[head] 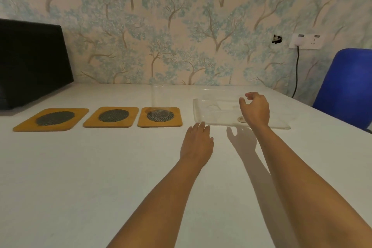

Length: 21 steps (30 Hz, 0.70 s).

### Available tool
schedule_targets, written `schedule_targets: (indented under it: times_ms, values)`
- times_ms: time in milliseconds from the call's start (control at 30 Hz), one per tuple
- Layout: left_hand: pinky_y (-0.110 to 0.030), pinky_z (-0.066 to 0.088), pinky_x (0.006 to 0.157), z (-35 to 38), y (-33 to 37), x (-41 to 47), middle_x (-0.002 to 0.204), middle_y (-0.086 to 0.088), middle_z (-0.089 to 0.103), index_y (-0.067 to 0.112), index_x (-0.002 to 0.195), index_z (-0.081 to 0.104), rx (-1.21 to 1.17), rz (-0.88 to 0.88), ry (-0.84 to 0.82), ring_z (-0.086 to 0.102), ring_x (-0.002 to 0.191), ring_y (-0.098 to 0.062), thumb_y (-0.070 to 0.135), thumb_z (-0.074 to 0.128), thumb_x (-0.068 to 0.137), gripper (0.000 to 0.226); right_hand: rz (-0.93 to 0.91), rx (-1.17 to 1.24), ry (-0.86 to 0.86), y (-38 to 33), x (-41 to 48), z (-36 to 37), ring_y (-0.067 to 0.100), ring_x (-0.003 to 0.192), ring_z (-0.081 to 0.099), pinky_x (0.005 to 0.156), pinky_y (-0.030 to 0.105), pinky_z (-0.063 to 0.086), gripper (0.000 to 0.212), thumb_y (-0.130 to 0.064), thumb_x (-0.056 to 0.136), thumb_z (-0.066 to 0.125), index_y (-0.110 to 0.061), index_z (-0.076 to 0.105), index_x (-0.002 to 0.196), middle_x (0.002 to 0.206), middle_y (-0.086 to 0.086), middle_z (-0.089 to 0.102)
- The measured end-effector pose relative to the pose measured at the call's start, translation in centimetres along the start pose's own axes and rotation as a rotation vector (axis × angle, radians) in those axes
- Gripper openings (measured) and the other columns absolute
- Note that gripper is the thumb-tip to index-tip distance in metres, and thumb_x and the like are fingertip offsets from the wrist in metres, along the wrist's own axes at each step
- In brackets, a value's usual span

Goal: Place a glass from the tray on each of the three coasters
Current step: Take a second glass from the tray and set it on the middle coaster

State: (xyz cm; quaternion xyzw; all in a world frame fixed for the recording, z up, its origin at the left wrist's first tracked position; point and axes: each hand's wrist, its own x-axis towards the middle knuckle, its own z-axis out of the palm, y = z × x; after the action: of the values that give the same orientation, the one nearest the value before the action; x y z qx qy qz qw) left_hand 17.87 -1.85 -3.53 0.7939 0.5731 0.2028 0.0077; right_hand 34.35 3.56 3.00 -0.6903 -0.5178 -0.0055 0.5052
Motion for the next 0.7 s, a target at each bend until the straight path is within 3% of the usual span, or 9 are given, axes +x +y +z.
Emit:
schedule_targets:
  times_ms: [267, 467, 700]
  values:
    - [-0.039, 0.006, 0.123, 2.6, 6.2, 2.3, 0.162, -0.010, 0.014, 0.010, 0.151, 0.022, -0.040, -0.150, -0.126, 0.011, 0.150, -0.023, 0.037, 0.025, 0.103, 0.055, 0.063, -0.055, -0.101, 5.0, 4.3, -2.5, 0.032, 0.122, 0.051, 0.096, 0.038, 0.044, 0.043, -0.031, 0.092, 0.056, -0.006, 0.056, 0.127, 0.131, 0.016, 0.054]
    - [-0.042, 0.002, 0.123, 2.9, 6.5, 3.0, 0.162, -0.010, 0.009, 0.010, 0.152, 0.018, -0.022, -0.248, -0.168, 0.006, 0.151, -0.024, 0.038, 0.022, 0.102, 0.058, 0.159, -0.128, -0.299, 5.5, 6.5, -2.1, 0.036, 0.129, 0.045, 0.099, 0.042, 0.043, 0.058, -0.040, 0.092, 0.054, -0.001, 0.046, 0.135, 0.138, 0.019, 0.049]
    - [-0.042, 0.001, 0.123, 3.3, 6.3, 3.0, 0.163, -0.010, 0.007, 0.010, 0.153, 0.014, -0.002, -0.249, -0.180, 0.004, 0.151, -0.023, 0.040, 0.019, 0.102, 0.059, 0.200, -0.166, -0.437, 4.3, 7.7, -0.8, 0.037, 0.126, 0.050, 0.095, 0.041, 0.045, 0.067, -0.050, 0.090, 0.053, 0.003, 0.049, 0.131, 0.136, 0.020, 0.053]
